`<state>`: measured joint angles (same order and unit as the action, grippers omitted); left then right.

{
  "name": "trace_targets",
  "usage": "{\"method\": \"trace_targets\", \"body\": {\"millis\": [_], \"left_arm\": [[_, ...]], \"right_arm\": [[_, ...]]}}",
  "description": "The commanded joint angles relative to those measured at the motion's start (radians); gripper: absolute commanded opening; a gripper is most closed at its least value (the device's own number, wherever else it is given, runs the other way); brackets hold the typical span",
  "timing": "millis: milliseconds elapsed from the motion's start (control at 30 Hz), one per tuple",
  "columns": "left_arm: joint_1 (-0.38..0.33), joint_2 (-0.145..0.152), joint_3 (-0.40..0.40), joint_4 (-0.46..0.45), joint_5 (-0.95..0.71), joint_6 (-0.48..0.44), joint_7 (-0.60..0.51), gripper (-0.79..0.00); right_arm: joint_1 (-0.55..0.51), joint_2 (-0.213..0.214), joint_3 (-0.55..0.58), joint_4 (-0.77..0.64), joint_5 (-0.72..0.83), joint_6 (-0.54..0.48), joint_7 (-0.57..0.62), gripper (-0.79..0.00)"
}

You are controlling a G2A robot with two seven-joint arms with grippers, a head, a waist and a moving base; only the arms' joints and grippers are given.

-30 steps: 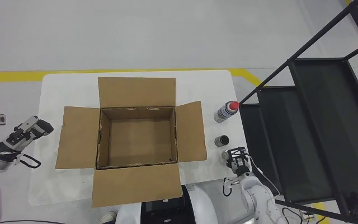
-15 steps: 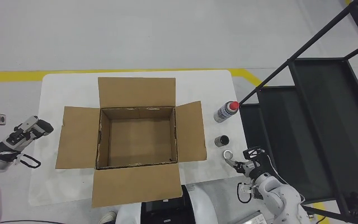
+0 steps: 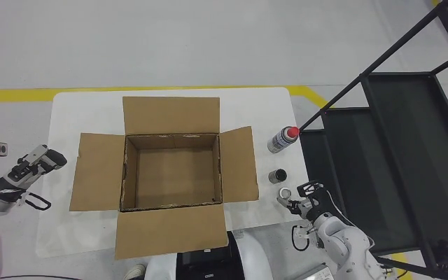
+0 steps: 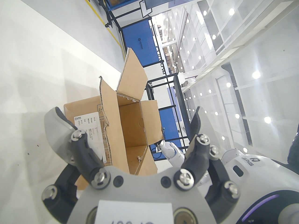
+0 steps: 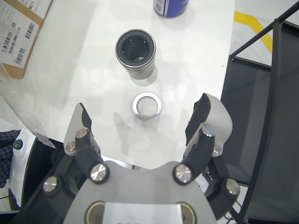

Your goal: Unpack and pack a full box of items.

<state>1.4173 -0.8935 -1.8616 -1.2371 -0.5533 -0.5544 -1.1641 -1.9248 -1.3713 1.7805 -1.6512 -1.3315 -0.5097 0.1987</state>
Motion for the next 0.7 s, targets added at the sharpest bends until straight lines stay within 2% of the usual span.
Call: {"method": "trace_targets", "body": {"millis": [0,133,233,333,367,433,567,667], "left_arm": [[0.000,0.000,0.000,0.000,0.000,0.000,0.000,0.000],[0.000,0.000,0.000,0.000,0.000,0.000,0.000,0.000],[0.000,0.000,0.000,0.000,0.000,0.000,0.000,0.000],[0.000,0.000,0.000,0.000,0.000,0.000,0.000,0.000],[0.000,0.000,0.000,0.000,0.000,0.000,0.000,0.000],[0.000,0.000,0.000,0.000,0.000,0.000,0.000,0.000],[0.000,0.000,0.000,0.000,0.000,0.000,0.000,0.000],[0.000,0.000,0.000,0.000,0.000,0.000,0.000,0.000]], "right_arm": [[0.012,0.004,0.008,0.024,0.034,-0.023,0.023,-0.034],[0.038,0.012,0.032,0.074,0.129,-0.072,0.079,-0.123],[0.060,0.017,0.042,0.107,0.186,-0.091,0.120,-0.256],[0.080,0.022,0.044,0.127,0.210,-0.082,0.147,-0.296],[0.083,0.023,0.043,0.131,0.209,-0.075,0.152,-0.332],[0.094,0.025,0.036,0.139,0.188,-0.045,0.157,-0.342],[0.110,0.027,0.021,0.153,0.136,0.025,0.141,-0.311],[0.115,0.029,0.002,0.161,0.089,0.065,0.123,-0.336]]}}
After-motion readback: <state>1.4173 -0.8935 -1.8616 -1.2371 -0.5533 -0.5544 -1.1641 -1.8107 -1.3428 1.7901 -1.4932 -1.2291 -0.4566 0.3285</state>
